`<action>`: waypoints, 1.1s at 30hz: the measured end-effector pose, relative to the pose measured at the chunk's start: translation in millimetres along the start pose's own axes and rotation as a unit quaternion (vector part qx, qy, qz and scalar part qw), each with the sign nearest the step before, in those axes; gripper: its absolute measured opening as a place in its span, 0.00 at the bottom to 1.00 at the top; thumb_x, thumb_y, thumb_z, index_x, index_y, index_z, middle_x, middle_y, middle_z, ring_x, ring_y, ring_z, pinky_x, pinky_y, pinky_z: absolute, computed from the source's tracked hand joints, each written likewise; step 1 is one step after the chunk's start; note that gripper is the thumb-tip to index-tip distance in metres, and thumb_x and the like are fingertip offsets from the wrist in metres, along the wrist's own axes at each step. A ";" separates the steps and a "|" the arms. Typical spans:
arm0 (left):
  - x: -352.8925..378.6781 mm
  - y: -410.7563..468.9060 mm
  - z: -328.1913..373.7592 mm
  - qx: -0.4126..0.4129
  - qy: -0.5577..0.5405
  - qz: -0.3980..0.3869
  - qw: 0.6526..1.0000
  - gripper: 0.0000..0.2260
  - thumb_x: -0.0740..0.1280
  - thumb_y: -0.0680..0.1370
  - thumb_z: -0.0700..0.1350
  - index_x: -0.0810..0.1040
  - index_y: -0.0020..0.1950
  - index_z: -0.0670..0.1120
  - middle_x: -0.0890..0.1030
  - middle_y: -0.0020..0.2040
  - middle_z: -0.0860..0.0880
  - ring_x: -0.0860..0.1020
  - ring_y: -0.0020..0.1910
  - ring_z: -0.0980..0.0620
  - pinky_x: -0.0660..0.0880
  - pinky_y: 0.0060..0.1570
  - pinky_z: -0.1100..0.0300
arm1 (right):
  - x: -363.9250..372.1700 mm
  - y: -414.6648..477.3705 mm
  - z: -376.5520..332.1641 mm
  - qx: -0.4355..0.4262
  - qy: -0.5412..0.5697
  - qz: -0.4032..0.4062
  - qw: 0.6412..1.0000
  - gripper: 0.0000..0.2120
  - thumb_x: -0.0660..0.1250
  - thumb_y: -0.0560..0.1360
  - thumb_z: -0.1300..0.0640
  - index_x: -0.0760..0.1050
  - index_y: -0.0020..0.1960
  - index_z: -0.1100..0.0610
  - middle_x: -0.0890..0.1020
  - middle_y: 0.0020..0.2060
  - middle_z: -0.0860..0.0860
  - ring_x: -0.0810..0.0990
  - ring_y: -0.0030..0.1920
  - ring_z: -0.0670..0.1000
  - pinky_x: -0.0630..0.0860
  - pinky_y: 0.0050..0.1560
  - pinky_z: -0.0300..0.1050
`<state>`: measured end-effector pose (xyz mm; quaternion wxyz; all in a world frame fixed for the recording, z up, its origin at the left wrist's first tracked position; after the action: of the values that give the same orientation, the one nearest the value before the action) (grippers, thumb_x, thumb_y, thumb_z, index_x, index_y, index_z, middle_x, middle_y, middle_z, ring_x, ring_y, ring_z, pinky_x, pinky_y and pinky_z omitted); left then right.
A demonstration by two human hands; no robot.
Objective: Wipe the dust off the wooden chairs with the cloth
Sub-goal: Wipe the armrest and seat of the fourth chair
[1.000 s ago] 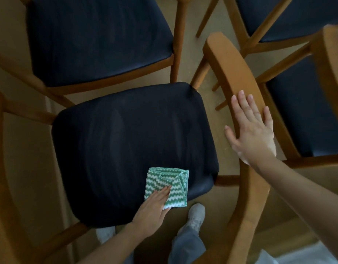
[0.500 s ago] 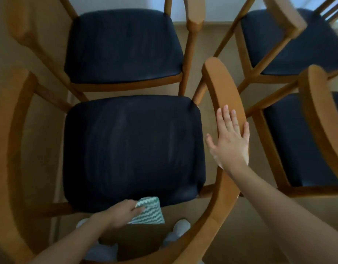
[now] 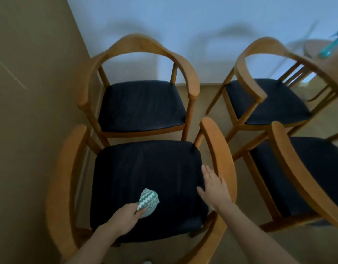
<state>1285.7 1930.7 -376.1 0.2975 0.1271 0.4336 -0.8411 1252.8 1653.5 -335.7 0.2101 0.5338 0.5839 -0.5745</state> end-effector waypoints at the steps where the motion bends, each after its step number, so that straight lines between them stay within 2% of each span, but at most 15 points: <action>1: -6.4 -6.4 6.0 0.014 0.032 -0.008 0.999 0.12 0.56 0.82 0.52 0.76 0.45 0.49 0.79 0.43 0.53 0.76 0.40 0.56 0.72 0.42 0.61 | 2.0 -13.5 -10.0 -0.024 0.006 -0.016 1.000 0.36 0.58 0.80 0.48 0.38 0.77 0.53 0.48 0.77 0.49 0.48 0.76 0.49 0.47 0.75 0.52; 5: -29.7 -39.4 46.7 0.103 0.146 -0.034 0.983 0.15 0.59 0.81 0.51 0.67 0.34 0.52 0.71 0.34 0.57 0.69 0.31 0.61 0.64 0.32 0.66 | -0.1 -62.0 -47.2 -0.105 0.049 -0.072 0.991 0.41 0.64 0.77 0.47 0.37 0.77 0.49 0.50 0.77 0.46 0.51 0.76 0.46 0.50 0.75 0.47; 9: -46.0 -65.1 90.9 0.184 0.223 -0.043 0.956 0.14 0.59 0.80 0.52 0.68 0.36 0.51 0.73 0.35 0.55 0.69 0.32 0.60 0.64 0.34 0.64 | -28.5 -94.8 -73.0 -0.140 0.107 -0.085 0.981 0.43 0.69 0.74 0.48 0.43 0.77 0.45 0.53 0.76 0.44 0.55 0.75 0.46 0.56 0.73 0.44; 12: -56.5 -82.6 123.6 0.228 0.239 -0.030 0.943 0.15 0.60 0.80 0.51 0.64 0.33 0.54 0.70 0.32 0.56 0.68 0.30 0.59 0.63 0.33 0.65 | -49.6 -107.3 -77.7 -0.128 0.108 -0.109 0.980 0.36 0.71 0.72 0.49 0.57 0.75 0.47 0.67 0.71 0.45 0.65 0.70 0.48 0.63 0.70 0.45; 14: -59.4 -91.9 144.5 0.254 0.259 -0.020 0.932 0.16 0.60 0.80 0.52 0.64 0.33 0.55 0.69 0.31 0.56 0.67 0.29 0.59 0.62 0.32 0.66 | -60.9 -114.2 -76.6 -0.122 0.114 -0.107 0.980 0.26 0.71 0.72 0.50 0.68 0.67 0.49 0.76 0.62 0.47 0.73 0.62 0.50 0.70 0.62 0.48; 18: -54.3 -98.4 179.2 0.280 0.304 -0.011 0.911 0.17 0.60 0.79 0.54 0.63 0.32 0.54 0.68 0.30 0.55 0.66 0.28 0.58 0.61 0.31 0.66 | -83.2 -123.0 -66.5 -0.121 0.119 -0.056 0.984 0.19 0.70 0.72 0.49 0.70 0.60 0.51 0.77 0.54 0.48 0.76 0.53 0.50 0.72 0.54 0.48; 20: -49.9 -96.8 196.8 0.287 0.330 0.002 0.899 0.17 0.59 0.80 0.55 0.63 0.32 0.53 0.68 0.30 0.55 0.66 0.28 0.58 0.60 0.30 0.65 | -94.5 -124.2 -57.0 -0.126 0.089 -0.043 0.987 0.16 0.68 0.73 0.47 0.69 0.55 0.54 0.78 0.48 0.53 0.76 0.48 0.54 0.71 0.46 0.49; 22: -44.9 -93.6 215.1 0.291 0.349 0.020 0.891 0.16 0.59 0.80 0.56 0.65 0.35 0.50 0.67 0.31 0.55 0.66 0.29 0.57 0.61 0.31 0.63 | -105.9 -123.7 -43.3 -0.135 0.008 -0.030 0.990 0.14 0.65 0.76 0.46 0.69 0.53 0.56 0.77 0.44 0.54 0.76 0.44 0.56 0.70 0.43 0.50; 26: -28.5 -80.2 253.2 0.289 0.343 0.025 0.893 0.10 0.58 0.80 0.53 0.69 0.44 0.49 0.68 0.33 0.56 0.70 0.38 0.55 0.63 0.39 0.59 | -134.7 -120.9 -2.9 -0.162 -0.079 0.005 0.984 0.12 0.60 0.79 0.47 0.71 0.50 0.56 0.77 0.39 0.51 0.74 0.38 0.51 0.70 0.39 0.48; 28: -18.4 -67.6 271.4 0.274 0.327 0.026 0.904 0.10 0.58 0.80 0.54 0.71 0.48 0.48 0.73 0.39 0.56 0.73 0.42 0.54 0.65 0.41 0.59 | -152.2 -120.4 24.9 -0.160 -0.097 0.023 0.982 0.11 0.59 0.80 0.48 0.72 0.52 0.56 0.77 0.40 0.50 0.76 0.42 0.51 0.68 0.39 0.46; 30: -9.6 -51.3 290.5 0.253 0.317 0.031 0.913 0.14 0.58 0.80 0.55 0.73 0.59 0.48 0.77 0.53 0.53 0.75 0.53 0.51 0.69 0.50 0.58 | -171.2 -118.8 59.2 -0.148 -0.104 0.042 0.983 0.12 0.58 0.80 0.49 0.71 0.54 0.56 0.79 0.46 0.53 0.77 0.48 0.54 0.68 0.42 0.46; 33: -1.0 -29.5 321.6 0.222 0.317 0.039 0.921 0.23 0.57 0.81 0.55 0.63 0.73 0.48 0.68 0.70 0.52 0.67 0.68 0.50 0.65 0.65 0.56 | -203.0 -115.3 118.9 -0.114 -0.114 0.061 0.985 0.07 0.57 0.80 0.49 0.68 0.50 0.53 0.78 0.45 0.53 0.78 0.48 0.55 0.68 0.41 0.45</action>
<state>1282.7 1685.4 -166.0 0.1410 0.4670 0.3020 -0.8191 1178.8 1496.1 -139.8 0.3694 0.4724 0.5841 -0.5470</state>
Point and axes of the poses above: each hand's wrist, its own y-axis towards the middle knuckle, its own x-axis out of the palm, z = x × y, the point moved 2 cm from there along y, towards the middle knuckle
